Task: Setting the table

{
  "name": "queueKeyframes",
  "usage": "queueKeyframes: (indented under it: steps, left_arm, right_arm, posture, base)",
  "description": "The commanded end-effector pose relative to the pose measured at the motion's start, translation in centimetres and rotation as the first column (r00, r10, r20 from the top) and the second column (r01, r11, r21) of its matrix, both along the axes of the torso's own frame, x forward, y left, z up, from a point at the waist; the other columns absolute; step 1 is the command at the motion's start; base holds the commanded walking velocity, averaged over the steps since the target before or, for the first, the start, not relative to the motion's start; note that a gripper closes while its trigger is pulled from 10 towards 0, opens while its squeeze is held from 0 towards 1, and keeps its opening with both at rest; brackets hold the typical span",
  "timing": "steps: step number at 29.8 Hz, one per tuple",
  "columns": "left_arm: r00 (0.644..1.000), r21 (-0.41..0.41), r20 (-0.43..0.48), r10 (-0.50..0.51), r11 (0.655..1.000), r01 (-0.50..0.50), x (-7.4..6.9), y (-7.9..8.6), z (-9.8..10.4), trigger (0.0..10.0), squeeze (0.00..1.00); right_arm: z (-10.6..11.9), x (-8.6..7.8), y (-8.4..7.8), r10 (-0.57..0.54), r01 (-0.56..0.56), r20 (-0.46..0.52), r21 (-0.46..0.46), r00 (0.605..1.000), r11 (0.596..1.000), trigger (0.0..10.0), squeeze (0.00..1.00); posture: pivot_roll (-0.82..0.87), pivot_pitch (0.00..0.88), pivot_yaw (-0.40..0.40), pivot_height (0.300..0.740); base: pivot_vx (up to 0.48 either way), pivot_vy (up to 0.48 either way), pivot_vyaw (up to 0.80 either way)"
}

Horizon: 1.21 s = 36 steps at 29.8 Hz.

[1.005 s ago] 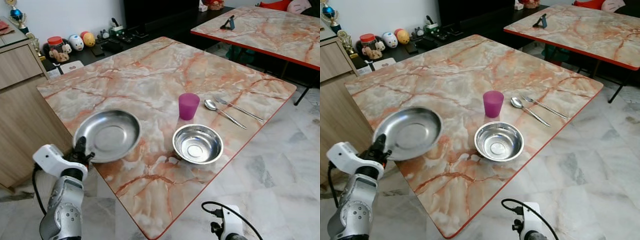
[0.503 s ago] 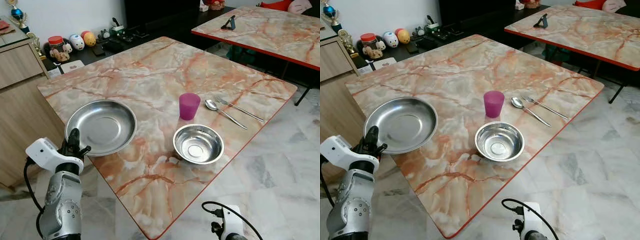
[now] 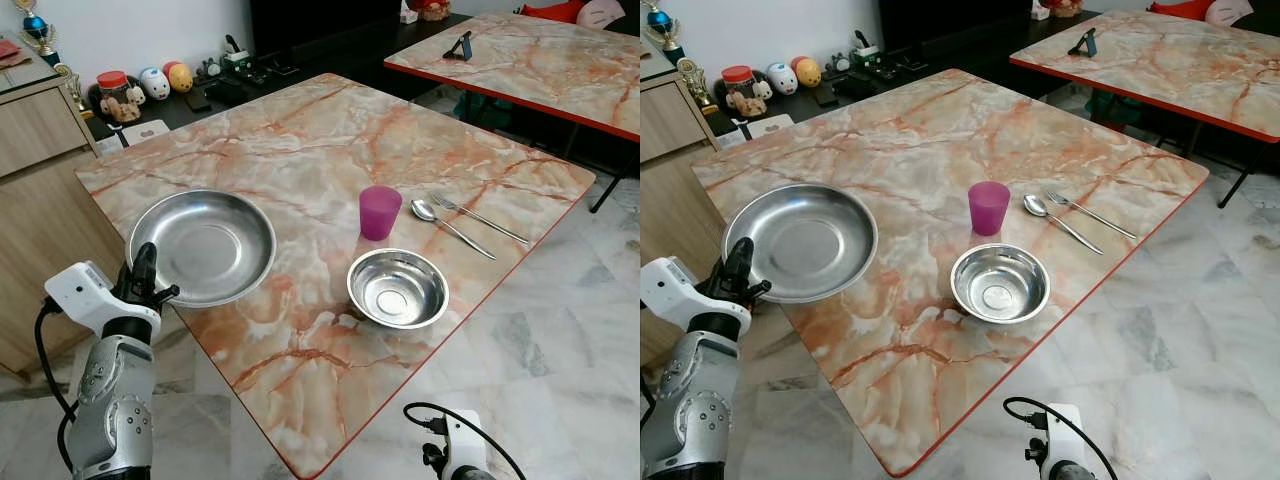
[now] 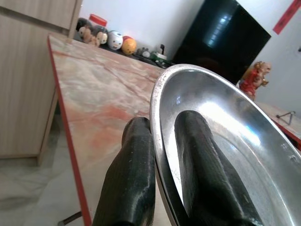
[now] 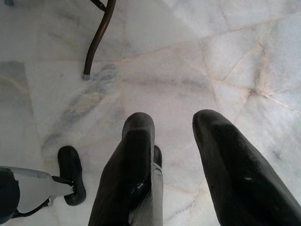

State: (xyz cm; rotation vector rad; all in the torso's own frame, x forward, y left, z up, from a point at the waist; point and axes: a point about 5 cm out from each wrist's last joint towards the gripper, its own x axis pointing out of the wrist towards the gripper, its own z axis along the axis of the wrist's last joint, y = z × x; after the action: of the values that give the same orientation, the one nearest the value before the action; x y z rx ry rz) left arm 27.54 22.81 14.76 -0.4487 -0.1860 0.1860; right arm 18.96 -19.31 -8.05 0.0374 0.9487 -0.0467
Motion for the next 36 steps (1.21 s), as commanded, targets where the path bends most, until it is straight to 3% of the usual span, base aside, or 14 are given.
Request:
queueKeyframes:
  steps: [1, 12, 21, 26, 32, 36]
  left_arm:
    - [1.000, 0.033, 0.026, -0.002, 0.999, 0.001, -0.2, 0.2, 0.7, 10.0, 0.00]
    - [1.000, -0.081, 0.012, -0.014, 0.997, 0.015, -0.3, -0.4, 0.1, 10.0, 0.00]
    - [0.999, -0.118, 0.001, -0.037, 0.992, 0.037, -0.3, -0.6, -0.1, 10.0, 0.00]
    - [0.998, -0.062, -0.008, -0.068, 0.996, 0.067, -0.3, -0.9, 0.0, 10.0, 0.00]
    - [0.988, 0.086, -0.040, -0.152, 0.984, 0.155, 0.0, -1.9, 0.2, 10.0, 0.00]
    - [0.986, 0.085, -0.051, -0.160, 0.983, 0.164, -0.1, -2.1, 0.0, 10.0, 0.00]
  right_arm:
    - [0.1, 0.1, -0.1, -0.005, 0.005, 0.004, -0.004, 1.000, 1.000, 10.0, 0.00]
    - [0.1, 0.1, -0.1, -0.003, 0.003, 0.003, 0.000, 1.000, 1.000, 10.0, 0.00]
    - [0.0, 0.1, -0.1, 0.000, 0.000, 0.001, 0.005, 1.000, 1.000, 10.0, 0.00]
    - [0.0, 0.1, 0.0, 0.003, -0.003, 0.000, 0.007, 1.000, 1.000, 10.0, 0.00]
    - [0.0, 0.1, 0.0, 0.009, -0.009, -0.002, 0.008, 1.000, 1.000, 10.0, 0.00]
    - [0.0, 0.0, 0.0, 0.011, -0.011, -0.004, 0.009, 1.000, 1.000, 10.0, 0.00]
  posture:
    - [-0.02, 0.000, 0.002, 0.707]
    - [-0.02, 0.000, 0.001, 0.707]
    - [-0.02, 0.000, 0.004, 0.707]
    - [-0.02, 0.000, 0.004, 0.707]
    - [-0.02, 0.000, 0.005, 0.707]
    - [-0.02, 0.000, 0.006, 0.707]
  base:
    - [0.000, 0.000, 0.00]
    - [0.000, 0.000, 0.00]
    - [0.000, 0.000, 0.00]
    - [0.000, 0.000, 0.00]
    - [0.000, 0.000, 0.00]
    - [0.000, 0.000, 0.00]
